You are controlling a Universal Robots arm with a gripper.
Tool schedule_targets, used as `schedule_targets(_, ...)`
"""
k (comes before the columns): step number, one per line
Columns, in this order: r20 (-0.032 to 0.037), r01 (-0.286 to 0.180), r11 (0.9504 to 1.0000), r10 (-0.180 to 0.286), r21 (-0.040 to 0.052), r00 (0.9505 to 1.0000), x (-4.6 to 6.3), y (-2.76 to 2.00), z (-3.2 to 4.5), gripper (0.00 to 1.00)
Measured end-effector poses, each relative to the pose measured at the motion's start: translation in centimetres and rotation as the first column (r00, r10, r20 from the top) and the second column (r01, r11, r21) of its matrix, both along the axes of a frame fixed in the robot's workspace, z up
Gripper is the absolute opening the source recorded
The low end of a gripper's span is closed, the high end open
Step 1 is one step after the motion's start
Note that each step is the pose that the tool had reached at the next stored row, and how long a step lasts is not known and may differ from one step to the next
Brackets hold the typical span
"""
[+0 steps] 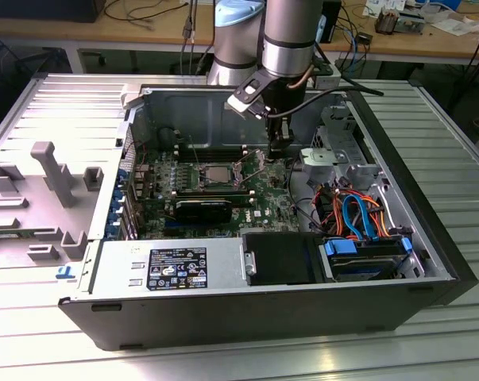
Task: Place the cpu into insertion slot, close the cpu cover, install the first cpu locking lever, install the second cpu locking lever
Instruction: 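Close the cpu cover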
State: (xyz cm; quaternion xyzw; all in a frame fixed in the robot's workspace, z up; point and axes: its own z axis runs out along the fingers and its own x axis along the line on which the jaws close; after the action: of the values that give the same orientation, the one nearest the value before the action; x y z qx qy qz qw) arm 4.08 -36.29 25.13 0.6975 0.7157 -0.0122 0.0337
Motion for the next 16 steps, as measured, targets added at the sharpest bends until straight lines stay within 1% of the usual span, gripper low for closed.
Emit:
schedule_targets(4, 0.0000, -0.001, 1.0000, 0.001, 0.0001, 1.0000, 0.00, 0.00, -0.36, 0.11)
schedule_targets(6, -0.0001, -0.012, 0.9999, 0.012, 0.0001, 0.9999, -0.27, -0.04, -0.61, 0.11)
schedule_targets(8, -0.0006, -0.021, 0.9998, 0.021, 0.0000, 0.9998, -0.65, -0.04, -0.67, 0.11)
schedule_targets(16, -0.0005, -0.021, 0.9998, 0.021, 0.0008, 0.9998, -0.65, -0.04, -0.67, 0.11)
